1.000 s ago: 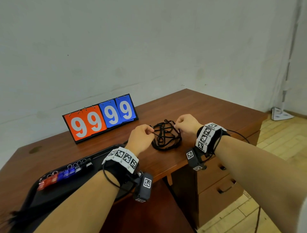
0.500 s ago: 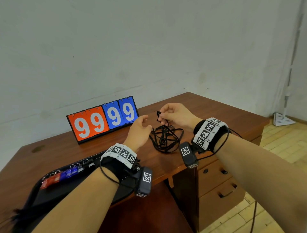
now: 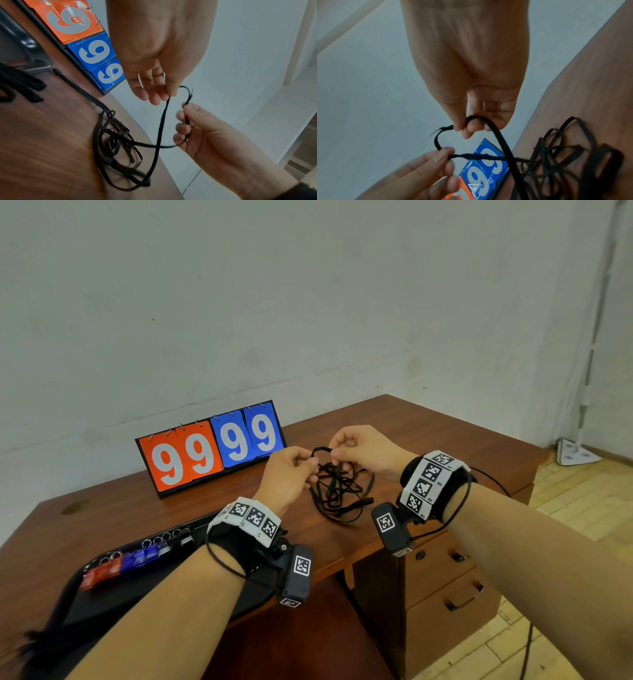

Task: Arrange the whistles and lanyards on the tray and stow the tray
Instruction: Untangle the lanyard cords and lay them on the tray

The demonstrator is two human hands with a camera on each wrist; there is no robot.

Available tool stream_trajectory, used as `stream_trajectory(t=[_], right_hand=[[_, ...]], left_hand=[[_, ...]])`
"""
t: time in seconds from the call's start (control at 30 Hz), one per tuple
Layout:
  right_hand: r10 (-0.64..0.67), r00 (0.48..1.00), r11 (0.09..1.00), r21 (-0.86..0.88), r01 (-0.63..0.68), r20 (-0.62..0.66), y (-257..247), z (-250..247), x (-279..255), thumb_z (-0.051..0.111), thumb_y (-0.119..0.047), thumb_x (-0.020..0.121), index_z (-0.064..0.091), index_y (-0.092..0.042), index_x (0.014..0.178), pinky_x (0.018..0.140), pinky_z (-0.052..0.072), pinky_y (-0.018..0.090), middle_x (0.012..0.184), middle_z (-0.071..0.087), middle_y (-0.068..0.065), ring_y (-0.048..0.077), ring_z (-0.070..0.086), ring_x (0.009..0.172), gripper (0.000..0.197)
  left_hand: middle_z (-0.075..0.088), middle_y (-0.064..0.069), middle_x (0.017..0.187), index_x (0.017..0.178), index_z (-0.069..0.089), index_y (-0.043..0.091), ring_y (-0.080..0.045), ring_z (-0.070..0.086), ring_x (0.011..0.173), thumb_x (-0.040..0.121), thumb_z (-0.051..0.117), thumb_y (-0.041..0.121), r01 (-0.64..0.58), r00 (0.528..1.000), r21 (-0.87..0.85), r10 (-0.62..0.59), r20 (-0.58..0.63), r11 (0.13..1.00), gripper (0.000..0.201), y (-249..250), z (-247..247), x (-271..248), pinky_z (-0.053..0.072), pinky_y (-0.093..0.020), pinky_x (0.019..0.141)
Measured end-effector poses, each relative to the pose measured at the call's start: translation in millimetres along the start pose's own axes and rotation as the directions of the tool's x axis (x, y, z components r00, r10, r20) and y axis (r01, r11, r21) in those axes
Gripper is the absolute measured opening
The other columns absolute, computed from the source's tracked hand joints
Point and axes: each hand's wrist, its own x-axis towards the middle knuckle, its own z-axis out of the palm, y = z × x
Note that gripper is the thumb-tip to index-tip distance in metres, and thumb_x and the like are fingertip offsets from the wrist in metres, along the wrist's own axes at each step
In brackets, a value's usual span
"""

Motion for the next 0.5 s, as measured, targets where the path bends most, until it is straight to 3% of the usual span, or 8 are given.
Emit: stream_trajectory(t=[0.13,0.27,0.4,0.5], right_hand=[[0.064,0.996,0.985,-0.157,-0.072,-0.057,12,-7,0,0.063,-0.005,0.092,0.065,0.000,0.100,0.050,0.048,0.020,0.076,0.068,0.007,0.015,0.054,0.056,0.009],[0.068,0.997,0.934,-0.349,-0.080,-0.049,18,-3,4,0.068,-0.012,0.088,0.068,-0.011,0.097,0.069,0.054,0.030,0.083,0.069,0.001,0.015,0.063,0.070,0.009],[0.053,0.997,0.941,-0.336,-0.033,0.050,15,9,7,0.075,-0.022,0.083,0.064,-0.022,0.116,0.087,0.052,0.028,0.107,0.069,-0.004,0.010,0.065,0.095,0.034],[0.032,0.995,0.914,-0.407,0.012,0.099,10,19,9,0.072,-0.023,0.087,0.067,-0.019,0.116,0.086,0.050,0.025,0.104,0.069,-0.004,0.006,0.064,0.091,0.030]], left_hand=[[0.071,-0.005,0.081,0.094,0.070,0.018,-0.010,0.067,0.070,0.095,0.062,0.010,-0.012,0.998,0.003,0.012,-0.069,1.000,0.012,0,-8,0,0.057,-0.024,0.069],[0.072,-0.006,0.085,0.098,0.071,0.017,-0.012,0.068,0.075,0.097,0.057,0.003,-0.010,0.998,0.010,0.011,-0.063,1.000,0.020,1,-12,0,0.059,-0.028,0.077],[0.072,-0.010,0.083,0.099,0.070,0.013,-0.012,0.069,0.071,0.094,0.060,0.002,-0.029,0.996,0.010,0.029,-0.078,1.000,0.015,5,-13,-1,0.059,-0.025,0.071],[0.073,-0.009,0.081,0.096,0.070,0.013,-0.013,0.070,0.070,0.094,0.062,0.004,-0.038,0.993,-0.002,0.037,-0.110,0.999,0.012,7,-15,-1,0.059,-0.026,0.071]])
